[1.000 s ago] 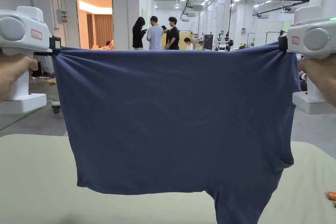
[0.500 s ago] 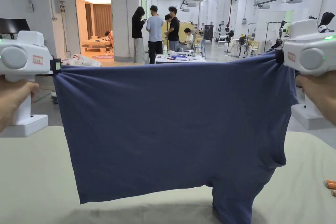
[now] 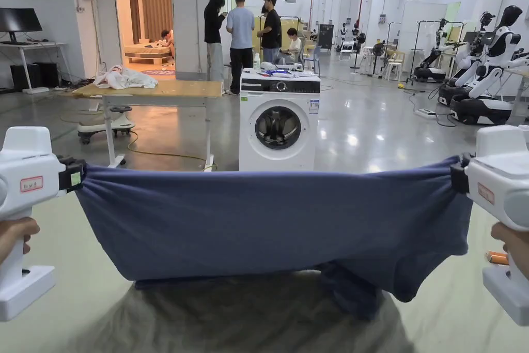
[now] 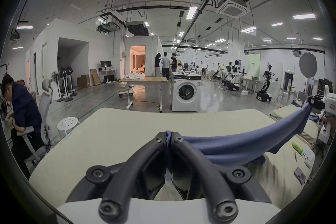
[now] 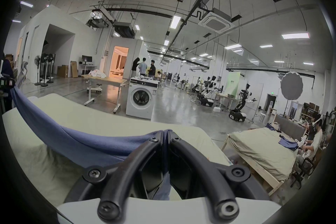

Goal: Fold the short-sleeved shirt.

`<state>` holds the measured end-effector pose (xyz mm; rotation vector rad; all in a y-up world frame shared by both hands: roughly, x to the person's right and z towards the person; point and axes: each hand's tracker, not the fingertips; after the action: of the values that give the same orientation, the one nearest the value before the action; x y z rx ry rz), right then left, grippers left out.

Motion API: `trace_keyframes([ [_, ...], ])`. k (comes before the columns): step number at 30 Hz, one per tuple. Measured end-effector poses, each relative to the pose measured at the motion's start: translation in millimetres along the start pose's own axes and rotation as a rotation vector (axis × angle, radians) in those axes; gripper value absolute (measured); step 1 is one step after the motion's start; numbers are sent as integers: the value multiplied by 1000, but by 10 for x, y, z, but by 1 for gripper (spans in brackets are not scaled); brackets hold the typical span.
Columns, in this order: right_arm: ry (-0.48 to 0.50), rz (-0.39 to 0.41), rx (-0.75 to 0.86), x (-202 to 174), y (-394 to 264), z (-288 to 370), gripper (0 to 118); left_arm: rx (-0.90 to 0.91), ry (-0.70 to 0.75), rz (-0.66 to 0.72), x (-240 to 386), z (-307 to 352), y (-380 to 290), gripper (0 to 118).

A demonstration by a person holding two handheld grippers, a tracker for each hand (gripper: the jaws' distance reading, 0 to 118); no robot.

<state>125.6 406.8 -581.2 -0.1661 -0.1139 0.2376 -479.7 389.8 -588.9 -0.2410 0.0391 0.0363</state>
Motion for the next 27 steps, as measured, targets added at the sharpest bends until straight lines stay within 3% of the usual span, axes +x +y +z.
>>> trace_keyframes([
  [7, 21, 37, -48, 20, -644, 917, 2, -7, -24, 25, -13, 832, -604, 0],
  [14, 68, 47, -165, -13, -1297, 1440, 2, -62, -24, 14, 16, 1405, -1235, 0],
  [27, 163, 22, -539, -219, -2756, 1889, 2, -449, -22, 0, -35, 1770, -2782, 0],
])
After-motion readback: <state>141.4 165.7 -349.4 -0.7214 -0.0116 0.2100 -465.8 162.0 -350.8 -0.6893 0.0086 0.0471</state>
